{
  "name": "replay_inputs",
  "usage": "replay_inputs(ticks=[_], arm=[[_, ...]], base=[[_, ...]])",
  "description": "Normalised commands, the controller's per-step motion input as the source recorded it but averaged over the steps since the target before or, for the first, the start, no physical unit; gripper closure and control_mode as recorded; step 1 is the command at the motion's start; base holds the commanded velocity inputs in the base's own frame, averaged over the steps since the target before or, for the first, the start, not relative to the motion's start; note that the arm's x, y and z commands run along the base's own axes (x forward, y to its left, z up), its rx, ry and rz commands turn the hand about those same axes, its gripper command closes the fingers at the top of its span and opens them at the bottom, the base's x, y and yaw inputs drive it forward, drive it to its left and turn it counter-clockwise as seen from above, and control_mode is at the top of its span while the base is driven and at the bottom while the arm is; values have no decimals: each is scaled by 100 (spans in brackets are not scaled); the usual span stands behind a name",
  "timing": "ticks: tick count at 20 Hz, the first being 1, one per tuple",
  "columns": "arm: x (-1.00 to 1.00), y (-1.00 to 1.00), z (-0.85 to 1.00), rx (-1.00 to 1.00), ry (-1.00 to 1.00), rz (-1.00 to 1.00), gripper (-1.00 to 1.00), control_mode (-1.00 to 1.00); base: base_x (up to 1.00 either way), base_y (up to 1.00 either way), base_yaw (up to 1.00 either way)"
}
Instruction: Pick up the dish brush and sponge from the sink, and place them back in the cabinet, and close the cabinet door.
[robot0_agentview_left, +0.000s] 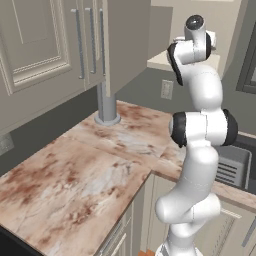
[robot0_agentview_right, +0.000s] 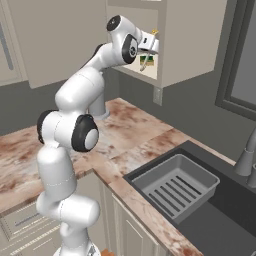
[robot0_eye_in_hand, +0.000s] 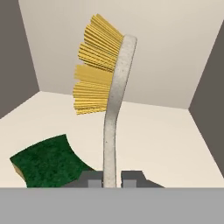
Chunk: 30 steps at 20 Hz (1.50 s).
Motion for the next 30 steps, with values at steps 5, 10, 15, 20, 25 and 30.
replay_inputs(ticks=[5, 10, 15, 20, 25, 30], arm=[[24, -11, -1, 0, 0, 0, 100, -100], [21, -9, -6, 0, 0, 0, 100, -100], [13, -8, -11, 0, 0, 0, 100, -100], [9, -5, -19, 0, 0, 0, 100, -100], [10, -4, -23, 0, 0, 0, 100, -100], [9, -5, -26, 0, -1, 0, 100, -100]], base=[[0, 0, 0], [0, 0, 0], [0, 0, 0], [0, 0, 0], [0, 0, 0], [0, 0, 0]])
